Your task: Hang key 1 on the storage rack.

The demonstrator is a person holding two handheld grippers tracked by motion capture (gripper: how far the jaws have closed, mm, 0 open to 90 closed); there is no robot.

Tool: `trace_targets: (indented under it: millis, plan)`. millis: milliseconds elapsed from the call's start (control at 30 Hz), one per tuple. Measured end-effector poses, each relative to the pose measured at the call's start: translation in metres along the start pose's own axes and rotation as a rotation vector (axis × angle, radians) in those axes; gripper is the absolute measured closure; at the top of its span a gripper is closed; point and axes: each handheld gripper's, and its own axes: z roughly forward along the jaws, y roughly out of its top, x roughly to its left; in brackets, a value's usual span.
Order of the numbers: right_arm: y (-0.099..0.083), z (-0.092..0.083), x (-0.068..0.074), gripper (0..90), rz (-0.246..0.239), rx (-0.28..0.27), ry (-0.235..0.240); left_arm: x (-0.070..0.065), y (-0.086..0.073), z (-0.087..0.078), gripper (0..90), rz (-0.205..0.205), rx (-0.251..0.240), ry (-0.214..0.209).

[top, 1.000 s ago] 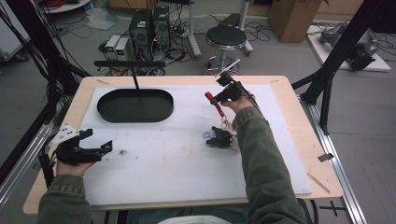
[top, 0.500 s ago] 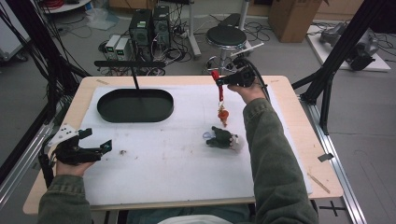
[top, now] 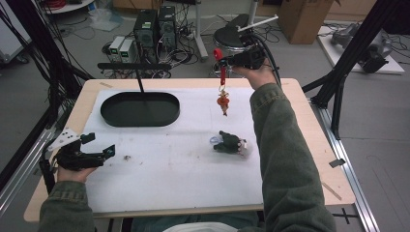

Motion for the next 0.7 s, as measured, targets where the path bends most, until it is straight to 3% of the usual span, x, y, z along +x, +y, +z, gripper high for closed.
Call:
trace_targets:
  millis: [367,500,533,700]
  plan:
    - [0.008,0.023,0.015,74.7,0.017,0.004,0.015,0.003,0.001,-0.002,3.2,-0.013,-0.019,-0.006]
    - [0.015,0.033,0.027,74.6,0.017,0.005,0.044,0.004,0.0,-0.002,3.2,-0.014,-0.019,-0.013]
    - [0.019,0.038,0.033,74.6,0.021,-0.004,0.081,0.004,0.0,-0.002,3.2,-0.016,-0.019,-0.015]
    - [0.026,0.05,0.045,74.6,0.024,-0.019,0.098,0.005,0.0,-0.002,3.2,-0.017,-0.025,-0.012]
